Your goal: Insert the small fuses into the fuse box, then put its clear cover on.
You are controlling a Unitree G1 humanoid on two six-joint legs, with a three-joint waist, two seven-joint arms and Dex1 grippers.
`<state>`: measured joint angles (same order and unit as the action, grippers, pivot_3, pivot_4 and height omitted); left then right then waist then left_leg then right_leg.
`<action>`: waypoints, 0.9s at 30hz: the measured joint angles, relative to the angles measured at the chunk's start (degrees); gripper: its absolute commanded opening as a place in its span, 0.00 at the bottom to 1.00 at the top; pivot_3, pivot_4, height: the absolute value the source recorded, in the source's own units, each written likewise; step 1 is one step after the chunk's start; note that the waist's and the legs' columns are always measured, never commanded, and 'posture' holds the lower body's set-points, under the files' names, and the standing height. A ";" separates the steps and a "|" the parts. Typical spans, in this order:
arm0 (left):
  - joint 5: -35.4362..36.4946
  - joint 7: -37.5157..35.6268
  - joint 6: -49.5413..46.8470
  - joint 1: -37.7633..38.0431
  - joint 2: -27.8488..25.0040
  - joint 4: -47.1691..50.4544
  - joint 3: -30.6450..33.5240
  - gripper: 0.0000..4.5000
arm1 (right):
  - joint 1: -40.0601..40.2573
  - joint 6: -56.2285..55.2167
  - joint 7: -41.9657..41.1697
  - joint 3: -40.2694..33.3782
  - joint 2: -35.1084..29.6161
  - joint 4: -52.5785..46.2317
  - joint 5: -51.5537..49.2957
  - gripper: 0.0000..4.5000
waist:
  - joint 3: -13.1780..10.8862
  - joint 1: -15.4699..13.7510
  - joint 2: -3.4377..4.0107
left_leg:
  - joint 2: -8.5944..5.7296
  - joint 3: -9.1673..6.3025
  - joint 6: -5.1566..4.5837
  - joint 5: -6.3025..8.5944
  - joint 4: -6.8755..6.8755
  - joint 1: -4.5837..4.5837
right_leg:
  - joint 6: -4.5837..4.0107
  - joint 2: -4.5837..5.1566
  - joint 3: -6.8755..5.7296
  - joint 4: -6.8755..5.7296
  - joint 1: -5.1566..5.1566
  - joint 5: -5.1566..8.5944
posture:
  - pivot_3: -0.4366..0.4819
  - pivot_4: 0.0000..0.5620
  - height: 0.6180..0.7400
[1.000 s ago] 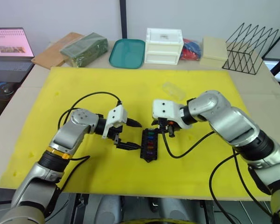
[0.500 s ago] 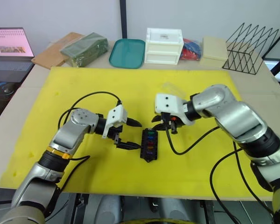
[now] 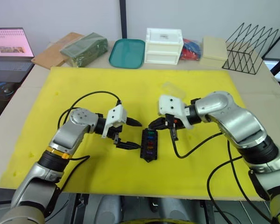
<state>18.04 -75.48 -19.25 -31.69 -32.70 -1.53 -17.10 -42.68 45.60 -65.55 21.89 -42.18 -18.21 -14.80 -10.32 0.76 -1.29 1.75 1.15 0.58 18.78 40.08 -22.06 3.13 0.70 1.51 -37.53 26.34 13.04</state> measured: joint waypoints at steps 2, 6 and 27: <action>0.00 -0.11 0.02 0.00 -0.04 0.00 0.00 1.00 | 0.58 -0.57 0.17 -0.02 0.08 0.69 0.00 0.01 | 0.00 -0.03 0.00 | 0.00 0.00 0.00 0.00 0.00 0.00 | 0.00 0.00 0.00 0.00 0.00 0.00 | 0.48 0.27 1.00; 0.01 -0.44 0.02 0.00 -0.26 0.00 0.00 1.00 | 1.54 -1.14 0.31 -0.04 0.10 1.75 -0.02 0.01 | 0.00 -0.02 0.00 | 0.00 0.00 0.00 0.00 0.00 0.00 | 0.00 0.00 0.00 0.00 0.00 0.00 | 0.48 0.27 1.00; 0.01 -0.52 0.10 0.00 -0.35 0.01 0.01 1.00 | 3.41 -3.93 -0.03 0.03 0.08 3.77 0.54 0.01 | 0.01 -0.02 -0.01 | 0.00 0.01 0.00 0.00 -0.01 0.21 | 0.00 -0.01 0.01 0.00 -0.23 0.00 | 0.48 0.27 1.00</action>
<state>18.06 -76.00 -19.15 -31.70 -33.05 -1.52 -17.09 -39.27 41.67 -65.58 21.91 -42.10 -14.44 -14.26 -10.32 0.74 -1.30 1.75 1.16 0.58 18.78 40.07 -21.86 3.13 0.69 1.51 -37.53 26.11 13.04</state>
